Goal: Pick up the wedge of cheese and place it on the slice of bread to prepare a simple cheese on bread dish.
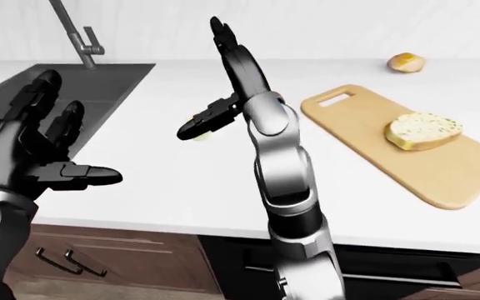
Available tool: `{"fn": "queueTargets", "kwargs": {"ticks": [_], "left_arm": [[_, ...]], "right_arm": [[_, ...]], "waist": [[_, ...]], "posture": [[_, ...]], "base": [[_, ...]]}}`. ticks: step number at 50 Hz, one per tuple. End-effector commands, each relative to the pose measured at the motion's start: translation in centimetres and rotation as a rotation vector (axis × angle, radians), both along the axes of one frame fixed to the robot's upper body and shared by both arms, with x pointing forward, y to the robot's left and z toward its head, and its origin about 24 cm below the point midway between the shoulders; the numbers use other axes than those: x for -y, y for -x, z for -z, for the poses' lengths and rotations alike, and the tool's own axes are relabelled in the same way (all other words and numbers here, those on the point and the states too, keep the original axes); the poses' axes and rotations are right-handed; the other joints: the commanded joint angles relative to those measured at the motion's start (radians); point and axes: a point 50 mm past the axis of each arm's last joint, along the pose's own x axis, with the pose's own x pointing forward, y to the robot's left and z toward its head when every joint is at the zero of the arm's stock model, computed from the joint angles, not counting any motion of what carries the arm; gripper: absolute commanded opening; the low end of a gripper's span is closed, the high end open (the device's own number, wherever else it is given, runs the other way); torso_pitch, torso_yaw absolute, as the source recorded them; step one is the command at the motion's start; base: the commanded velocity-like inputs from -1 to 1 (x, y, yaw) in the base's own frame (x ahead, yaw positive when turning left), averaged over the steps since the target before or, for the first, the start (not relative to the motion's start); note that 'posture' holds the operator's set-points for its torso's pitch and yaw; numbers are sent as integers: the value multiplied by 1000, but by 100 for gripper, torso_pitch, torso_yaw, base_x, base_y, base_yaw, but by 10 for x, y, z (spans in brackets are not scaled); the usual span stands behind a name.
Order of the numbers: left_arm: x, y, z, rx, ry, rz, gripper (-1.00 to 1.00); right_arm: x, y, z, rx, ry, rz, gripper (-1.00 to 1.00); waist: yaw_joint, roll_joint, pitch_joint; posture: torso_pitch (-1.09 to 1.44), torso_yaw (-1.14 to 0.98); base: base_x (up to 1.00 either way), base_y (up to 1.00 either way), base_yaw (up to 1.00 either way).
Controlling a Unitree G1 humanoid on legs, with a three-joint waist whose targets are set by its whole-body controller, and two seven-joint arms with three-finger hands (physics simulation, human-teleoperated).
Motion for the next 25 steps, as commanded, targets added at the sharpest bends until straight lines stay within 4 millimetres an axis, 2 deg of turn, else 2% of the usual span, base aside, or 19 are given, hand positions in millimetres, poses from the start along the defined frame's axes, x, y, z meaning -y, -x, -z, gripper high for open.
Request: {"fn": "queueTargets", "kwargs": {"ticks": [1,13,25], "left_arm": [[1,3,-12,78,-16,-4,100],[0,4,-11,76,-13,-6,100],[-1,2,-13,77,-14,-7,100]], "right_arm": [[-3,3,-21,102,15,0,100],[-14,-25,-13,56,74,15,100],[-24,-42,-3,-23,171,11,100]], "waist": [[0,3,-25],[-5,11,-25],[-4,15,-28]], "posture": [[0,0],[0,0],[0,0]], "base": [[0,0,0],[0,0,0],[0,0,0]]}}
